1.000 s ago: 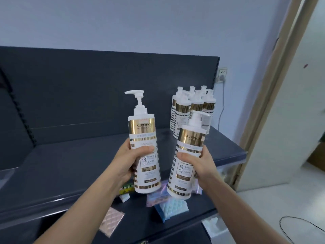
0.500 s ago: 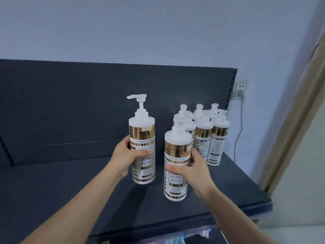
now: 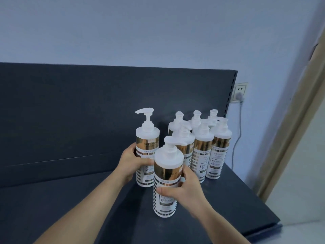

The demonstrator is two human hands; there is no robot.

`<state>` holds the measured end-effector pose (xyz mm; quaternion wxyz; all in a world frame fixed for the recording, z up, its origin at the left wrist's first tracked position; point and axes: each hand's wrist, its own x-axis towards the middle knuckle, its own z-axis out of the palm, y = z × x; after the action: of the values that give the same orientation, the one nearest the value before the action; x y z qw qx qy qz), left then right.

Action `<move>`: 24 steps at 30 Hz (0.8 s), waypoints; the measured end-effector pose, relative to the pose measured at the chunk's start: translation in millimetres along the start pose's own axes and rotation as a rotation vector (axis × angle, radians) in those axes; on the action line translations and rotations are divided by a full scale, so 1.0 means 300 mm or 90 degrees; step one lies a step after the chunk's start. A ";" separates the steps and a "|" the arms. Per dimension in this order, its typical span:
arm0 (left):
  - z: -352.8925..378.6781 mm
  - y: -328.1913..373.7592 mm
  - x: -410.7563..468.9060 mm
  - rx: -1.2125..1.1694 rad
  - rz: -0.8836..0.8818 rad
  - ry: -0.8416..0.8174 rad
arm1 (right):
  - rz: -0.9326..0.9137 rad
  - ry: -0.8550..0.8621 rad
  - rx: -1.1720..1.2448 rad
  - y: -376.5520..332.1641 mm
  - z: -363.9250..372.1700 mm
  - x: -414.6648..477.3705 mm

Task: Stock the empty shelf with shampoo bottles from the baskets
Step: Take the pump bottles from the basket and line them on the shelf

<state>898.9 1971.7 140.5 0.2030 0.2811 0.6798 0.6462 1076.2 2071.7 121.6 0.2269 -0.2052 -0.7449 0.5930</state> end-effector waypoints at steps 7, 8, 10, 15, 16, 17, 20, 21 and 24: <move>0.027 -0.032 0.088 0.004 -0.004 -0.037 | 0.005 0.007 -0.011 0.019 0.012 0.040; 0.030 -0.037 0.097 0.003 -0.003 -0.035 | -0.002 0.010 -0.015 0.019 0.013 0.043; 0.035 -0.042 0.107 0.003 0.005 -0.033 | -0.018 0.013 -0.030 0.017 0.013 0.047; 0.027 -0.062 0.125 0.071 0.049 -0.055 | -0.039 0.026 -0.113 0.019 0.015 0.044; 0.024 -0.061 0.124 0.110 0.065 -0.040 | -0.048 0.036 -0.154 0.018 0.017 0.040; 0.023 -0.058 0.121 0.152 0.082 -0.020 | -0.057 0.050 -0.193 0.016 0.021 0.036; 0.037 -0.052 0.117 0.217 0.118 0.024 | -0.070 0.084 -0.227 0.012 0.036 0.041; 0.043 -0.052 0.119 0.232 0.126 0.031 | -0.066 0.087 -0.216 0.010 0.041 0.043; 0.046 -0.062 0.142 0.267 0.144 0.054 | -0.050 0.093 -0.191 0.012 0.056 0.061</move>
<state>873.2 2009.4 124.5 0.0377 0.3641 0.7712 0.5208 1051.7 2069.6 116.4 0.2701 -0.2504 -0.8139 0.4493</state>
